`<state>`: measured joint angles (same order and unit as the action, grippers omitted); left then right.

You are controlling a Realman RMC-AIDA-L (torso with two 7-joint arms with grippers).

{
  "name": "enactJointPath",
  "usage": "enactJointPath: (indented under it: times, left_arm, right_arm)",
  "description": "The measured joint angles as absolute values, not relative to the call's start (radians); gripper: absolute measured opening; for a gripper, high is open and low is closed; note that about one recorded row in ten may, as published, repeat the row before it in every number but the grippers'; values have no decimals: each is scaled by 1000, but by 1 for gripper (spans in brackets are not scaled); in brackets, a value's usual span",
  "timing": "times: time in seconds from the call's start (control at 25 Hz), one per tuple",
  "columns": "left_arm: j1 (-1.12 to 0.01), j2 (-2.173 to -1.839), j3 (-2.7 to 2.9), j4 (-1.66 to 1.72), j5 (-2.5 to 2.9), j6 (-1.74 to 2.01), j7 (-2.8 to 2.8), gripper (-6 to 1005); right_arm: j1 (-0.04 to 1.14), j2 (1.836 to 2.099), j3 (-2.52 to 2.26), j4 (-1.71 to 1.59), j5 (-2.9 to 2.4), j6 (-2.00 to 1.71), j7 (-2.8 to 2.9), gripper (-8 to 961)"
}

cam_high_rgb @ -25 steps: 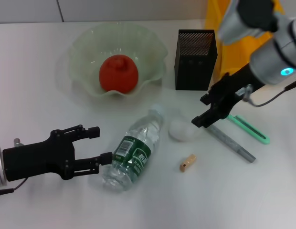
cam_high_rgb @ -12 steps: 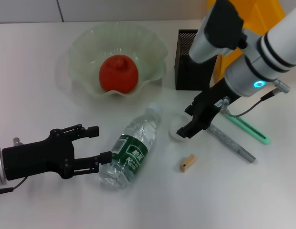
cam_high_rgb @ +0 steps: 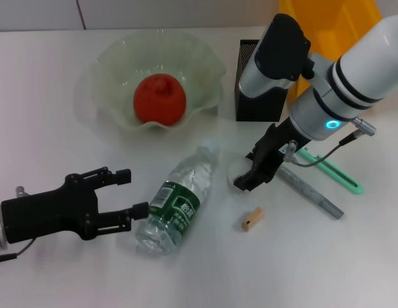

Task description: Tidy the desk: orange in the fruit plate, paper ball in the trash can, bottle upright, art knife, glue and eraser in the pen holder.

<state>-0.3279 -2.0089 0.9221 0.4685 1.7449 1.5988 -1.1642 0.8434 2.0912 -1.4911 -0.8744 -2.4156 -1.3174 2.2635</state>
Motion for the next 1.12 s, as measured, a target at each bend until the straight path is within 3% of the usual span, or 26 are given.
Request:
enactJointPath:
  times: [0.12, 0.56, 0.8, 1.12]
  left_arm:
    - [-327, -2005, 904, 468, 1743, 1600, -1167, 827]
    - [-336, -1990, 862, 477, 1743, 1612, -1173, 827]
    - [-349, -1999, 861, 477, 1743, 1604, -1166, 826]
    - [-368, -2006, 849, 477, 1743, 1600, -1169, 826]
  right_arm:
    - [821, 2087, -1472, -927, -2406, -1368, 2265, 544]
    - [736, 2070, -970, -1401, -2501, -1714, 2291, 535]
    - [761, 2057, -870, -1371, -2644, -1525, 2315, 534]
    - [800, 2062, -875, -1185, -2724, -1288, 2367, 536]
